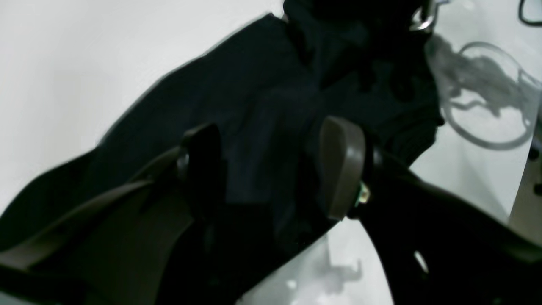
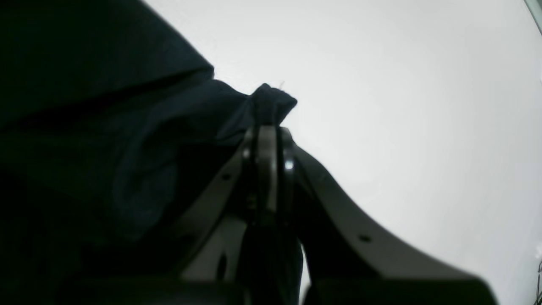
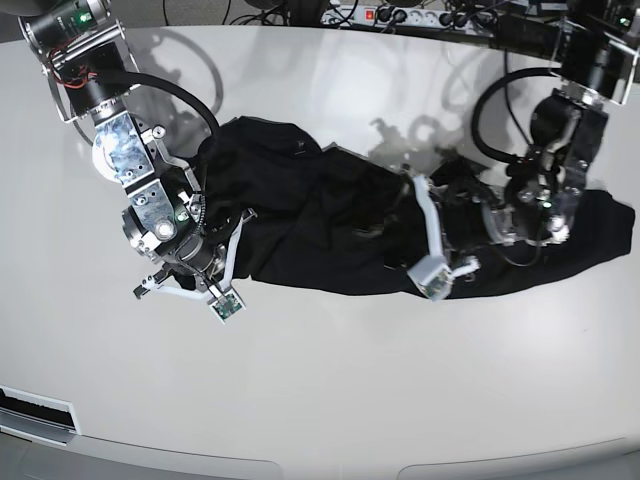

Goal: Layout the t-shirt on the table in an organized manner, then fold the t-shirt properly
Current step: 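Pull the shirt fabric outward with the left gripper to spread it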

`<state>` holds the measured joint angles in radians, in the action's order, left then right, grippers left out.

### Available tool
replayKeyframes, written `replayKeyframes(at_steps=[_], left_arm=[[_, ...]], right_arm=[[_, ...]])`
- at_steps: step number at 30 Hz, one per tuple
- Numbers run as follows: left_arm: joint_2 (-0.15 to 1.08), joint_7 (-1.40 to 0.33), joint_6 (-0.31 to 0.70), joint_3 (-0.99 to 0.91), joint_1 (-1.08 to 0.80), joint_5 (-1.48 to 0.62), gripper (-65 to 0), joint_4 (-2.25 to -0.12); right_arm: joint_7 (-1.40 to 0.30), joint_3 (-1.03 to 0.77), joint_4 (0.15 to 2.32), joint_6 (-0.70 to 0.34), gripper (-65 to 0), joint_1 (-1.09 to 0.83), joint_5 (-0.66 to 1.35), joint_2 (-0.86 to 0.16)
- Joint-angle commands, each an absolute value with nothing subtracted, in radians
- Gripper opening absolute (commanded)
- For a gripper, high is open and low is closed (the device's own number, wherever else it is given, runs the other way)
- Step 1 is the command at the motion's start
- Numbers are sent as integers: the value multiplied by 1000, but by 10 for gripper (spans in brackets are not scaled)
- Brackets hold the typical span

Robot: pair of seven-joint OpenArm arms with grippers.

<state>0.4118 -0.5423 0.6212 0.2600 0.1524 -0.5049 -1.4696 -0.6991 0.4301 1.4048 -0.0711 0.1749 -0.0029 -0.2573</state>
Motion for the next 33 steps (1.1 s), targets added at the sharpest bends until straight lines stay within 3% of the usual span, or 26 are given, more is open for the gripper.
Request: replayKeyframes(at_steps=[1,6,13,15,17,18,33], left_arm=[[400,-512,607,271,170,-496,-275,-1483],[318,-445,512,348,184,-329,-275,-1440],[212,-415,502,372,288,-288,-278,-1203],[202,-416,492,372,312,-288,-361,-1163],[202,-420,492,372,321,-289,-586,-1155],[202,-426,492,372,325,-289,-650,-1159],[257,-638,499,189,341,-410,-650,-1417]], right_arm=[[-682,424,1420,-67,-650,197,-7,-261],[-685,424,1420,-68,-650,197,-4,-261],[-696,424,1420,-67,-650,197,-4,-261],[-696,424,1420,-68,-650,197,-4,-261],[-696,424,1420,-68,-650,197,-5,-261],[-695,424,1420,-68,-650,197,-5,-261],[-693,424,1420,-95,-650,194,-62,-264]])
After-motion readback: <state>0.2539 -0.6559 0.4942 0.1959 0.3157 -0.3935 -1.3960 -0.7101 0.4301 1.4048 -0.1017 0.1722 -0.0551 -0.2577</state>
